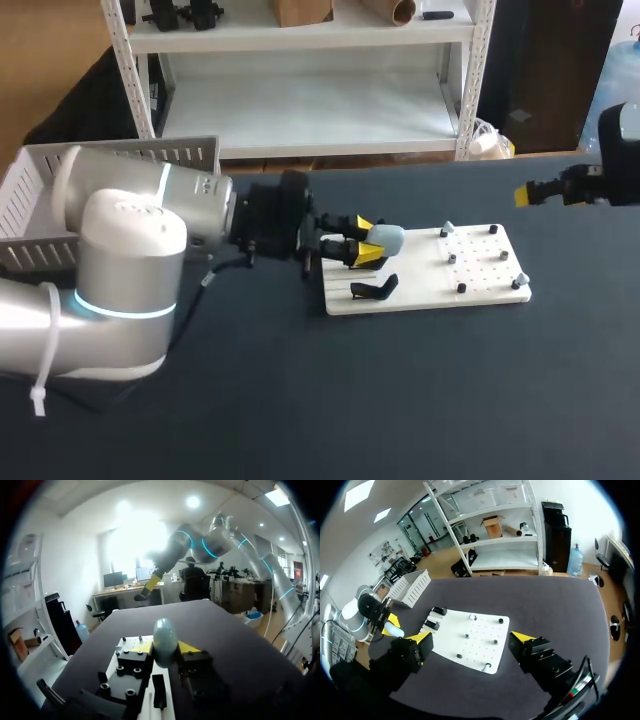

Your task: Pick up each earbud case from the left stands, insert the matching earbuds, close the lid, and place the case in the box.

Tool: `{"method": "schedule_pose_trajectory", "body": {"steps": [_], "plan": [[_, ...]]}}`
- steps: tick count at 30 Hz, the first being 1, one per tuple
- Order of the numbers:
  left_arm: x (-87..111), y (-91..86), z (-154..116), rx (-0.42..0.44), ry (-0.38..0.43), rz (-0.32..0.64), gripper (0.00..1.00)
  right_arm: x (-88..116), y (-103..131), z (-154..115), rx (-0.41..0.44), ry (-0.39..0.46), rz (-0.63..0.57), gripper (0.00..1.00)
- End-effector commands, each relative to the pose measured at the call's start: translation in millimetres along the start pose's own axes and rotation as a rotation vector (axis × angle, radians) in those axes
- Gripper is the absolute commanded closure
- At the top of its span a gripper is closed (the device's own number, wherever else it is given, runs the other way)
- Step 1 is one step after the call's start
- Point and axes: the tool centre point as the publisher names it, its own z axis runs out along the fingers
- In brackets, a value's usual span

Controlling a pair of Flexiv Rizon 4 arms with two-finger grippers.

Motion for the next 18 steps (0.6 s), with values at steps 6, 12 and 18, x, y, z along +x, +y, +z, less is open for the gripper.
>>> {"method": "schedule_pose_trajectory", "body": {"steps": [6,12,18], "plan": [[0.6,2.9,12.5,-0.016,-0.121,0.035,1.00,19.4,34.0,-30.8,-0.060,-0.031,-0.061,0.00],[-0.8,2.2,12.7,0.005,-0.180,0.039,1.00,38.0,55.3,-42.1,-0.076,-0.013,-0.064,0.00],[-4.4,-3.9,12.5,0.031,-0.205,0.028,1.00,54.2,78.8,-41.3,-0.086,0.023,-0.111,0.00]]}}
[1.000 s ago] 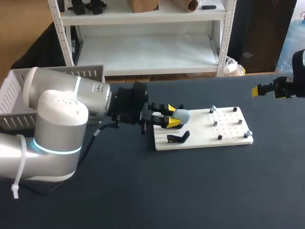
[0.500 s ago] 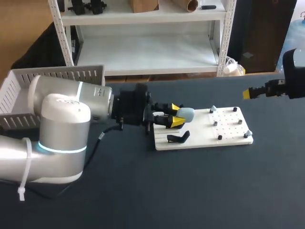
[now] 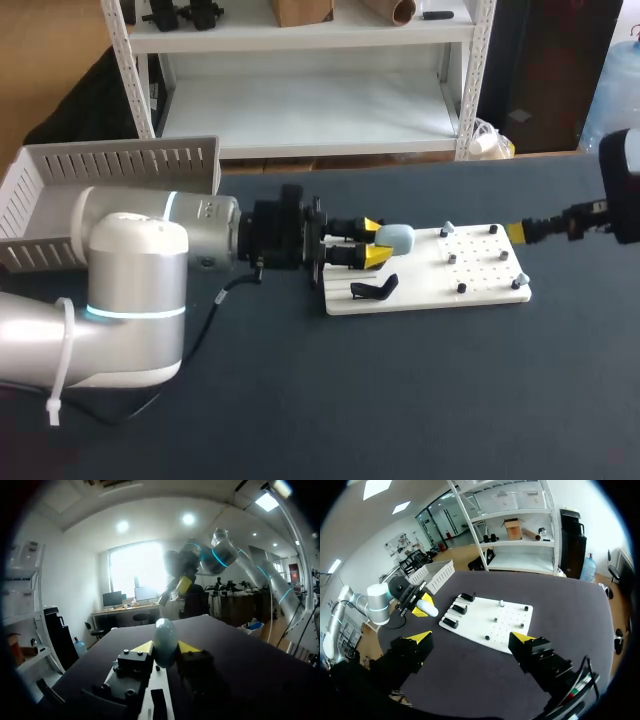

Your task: Pick up each earbud case from the left stands, insert the matching earbuds, close the lid, and place the case in the box.

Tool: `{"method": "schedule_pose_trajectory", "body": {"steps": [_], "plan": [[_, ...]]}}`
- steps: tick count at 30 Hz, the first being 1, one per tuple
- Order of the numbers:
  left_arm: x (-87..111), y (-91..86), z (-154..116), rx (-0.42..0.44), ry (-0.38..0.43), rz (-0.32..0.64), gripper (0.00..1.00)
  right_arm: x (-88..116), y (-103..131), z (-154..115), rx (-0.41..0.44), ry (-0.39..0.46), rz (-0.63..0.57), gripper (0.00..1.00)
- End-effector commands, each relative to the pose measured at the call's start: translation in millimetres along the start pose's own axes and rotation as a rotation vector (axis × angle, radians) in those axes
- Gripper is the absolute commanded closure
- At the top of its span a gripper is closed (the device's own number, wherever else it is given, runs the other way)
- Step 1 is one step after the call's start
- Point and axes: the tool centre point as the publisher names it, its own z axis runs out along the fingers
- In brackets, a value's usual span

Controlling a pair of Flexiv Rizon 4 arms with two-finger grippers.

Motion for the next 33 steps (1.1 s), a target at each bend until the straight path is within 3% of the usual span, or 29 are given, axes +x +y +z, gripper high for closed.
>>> {"method": "schedule_pose_trajectory", "body": {"steps": [1,17,27,33], "plan": [[2.2,-1.3,-0.1,0.020,-0.019,-0.006,1.00,6.7,19.5,-5.0,0.014,0.013,-0.011,0.00],[7.6,-11.7,-2.0,0.020,-0.010,-0.045,1.00,30.0,64.9,31.1,0.003,0.079,-0.057,0.00],[8.0,-12.0,-1.9,0.023,-0.008,-0.043,1.00,27.2,98.9,44.1,-0.051,0.104,-0.093,0.00],[8.0,-12.0,-1.9,0.023,-0.008,-0.043,1.00,24.2,106.2,59.3,-0.076,0.127,-0.080,0.00]]}}
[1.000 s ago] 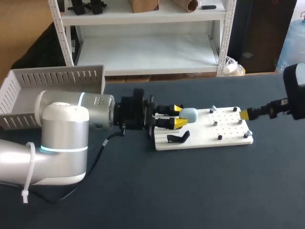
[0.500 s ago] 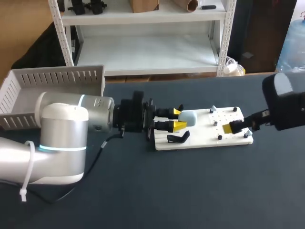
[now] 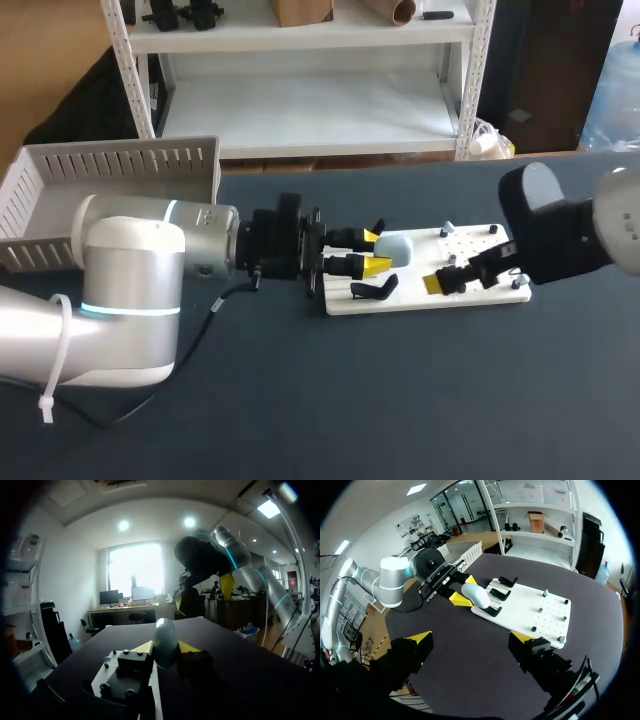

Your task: Pick up each earbud case from the left stands, insert the matching earbuds, close the lid, and place the case in the box.

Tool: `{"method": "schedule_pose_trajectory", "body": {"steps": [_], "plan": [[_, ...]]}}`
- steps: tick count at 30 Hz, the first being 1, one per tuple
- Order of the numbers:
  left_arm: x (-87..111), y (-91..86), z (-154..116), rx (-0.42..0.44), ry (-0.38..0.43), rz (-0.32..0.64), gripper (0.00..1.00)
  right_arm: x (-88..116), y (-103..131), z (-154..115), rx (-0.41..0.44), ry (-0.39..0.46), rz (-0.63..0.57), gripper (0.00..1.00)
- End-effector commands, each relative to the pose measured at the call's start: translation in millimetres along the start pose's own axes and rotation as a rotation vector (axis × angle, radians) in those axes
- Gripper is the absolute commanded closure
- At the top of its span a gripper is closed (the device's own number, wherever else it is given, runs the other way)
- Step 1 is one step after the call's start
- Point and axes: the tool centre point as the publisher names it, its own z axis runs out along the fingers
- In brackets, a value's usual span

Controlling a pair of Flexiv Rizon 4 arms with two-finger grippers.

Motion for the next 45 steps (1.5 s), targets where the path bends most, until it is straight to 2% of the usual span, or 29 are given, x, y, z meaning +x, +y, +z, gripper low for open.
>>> {"method": "schedule_pose_trajectory", "body": {"steps": [1,16,32,45], "plan": [[0.8,-0.3,-0.4,-0.001,-0.003,0.002,1.00,-8.5,0.5,16.1,-0.005,0.012,0.000,0.00],[0.8,-0.3,-0.4,-0.001,-0.003,0.002,1.00,-24.9,-4.3,47.8,0.007,0.047,0.013,0.00],[0.8,-0.3,-0.4,-0.001,-0.003,0.002,1.00,-30.9,-26.9,60.3,0.049,0.047,0.049,0.00],[0.8,-0.3,-0.4,-0.001,-0.003,0.002,1.00,-37.2,-35.4,63.7,0.063,0.044,0.063,0.00]]}}
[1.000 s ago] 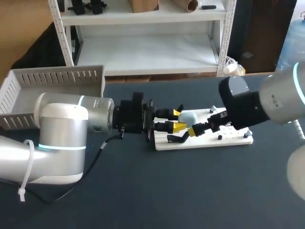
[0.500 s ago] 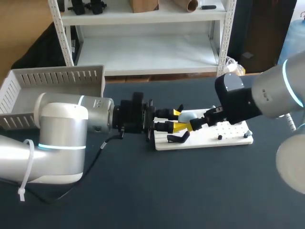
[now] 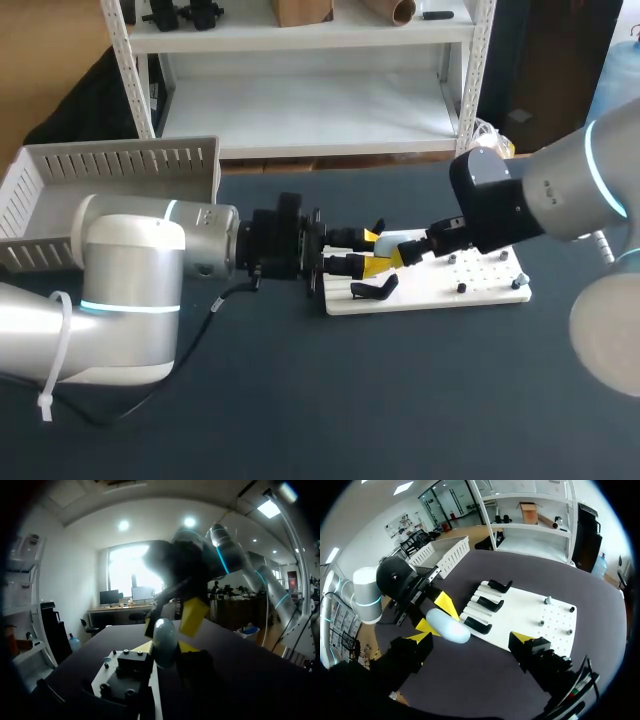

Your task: Pick up each earbud case from the left stands, insert the matching earbuds, close the lid, and place the case in the box.

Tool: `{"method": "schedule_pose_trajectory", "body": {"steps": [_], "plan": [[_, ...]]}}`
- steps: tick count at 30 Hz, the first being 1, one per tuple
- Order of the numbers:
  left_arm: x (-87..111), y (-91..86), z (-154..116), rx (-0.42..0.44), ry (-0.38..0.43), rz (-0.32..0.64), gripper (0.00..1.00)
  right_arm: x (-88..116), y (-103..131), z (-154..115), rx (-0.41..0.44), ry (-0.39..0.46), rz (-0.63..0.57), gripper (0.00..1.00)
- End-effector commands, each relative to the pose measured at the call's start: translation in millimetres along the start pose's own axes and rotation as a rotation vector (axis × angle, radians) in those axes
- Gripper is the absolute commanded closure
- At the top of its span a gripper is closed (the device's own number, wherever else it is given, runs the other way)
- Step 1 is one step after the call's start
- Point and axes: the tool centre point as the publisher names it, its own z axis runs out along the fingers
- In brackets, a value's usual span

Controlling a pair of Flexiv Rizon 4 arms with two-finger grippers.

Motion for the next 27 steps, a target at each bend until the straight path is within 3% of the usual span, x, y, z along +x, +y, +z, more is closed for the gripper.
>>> {"method": "schedule_pose_trajectory", "body": {"steps": [1,11,17,21,27], "plan": [[1.3,0.1,-0.4,0.001,-0.005,0.002,1.00,-2.7,-0.9,2.0,0.013,-0.003,0.002,0.00],[1.3,0.1,-0.4,0.001,-0.005,0.002,1.00,-14.4,-2.7,-5.2,0.028,-0.022,0.000,0.00],[1.3,0.1,-0.4,0.001,-0.005,0.002,1.00,-31.0,0.1,-25.5,0.052,-0.078,-0.034,0.00],[1.3,0.1,-0.4,0.001,-0.005,0.002,1.00,-36.2,-5.8,-45.2,0.127,-0.106,-0.101,0.00],[1.3,0.1,-0.4,0.001,-0.005,0.002,1.00,-31.1,-37.6,-68.4,0.329,-0.074,-0.199,0.00]]}}
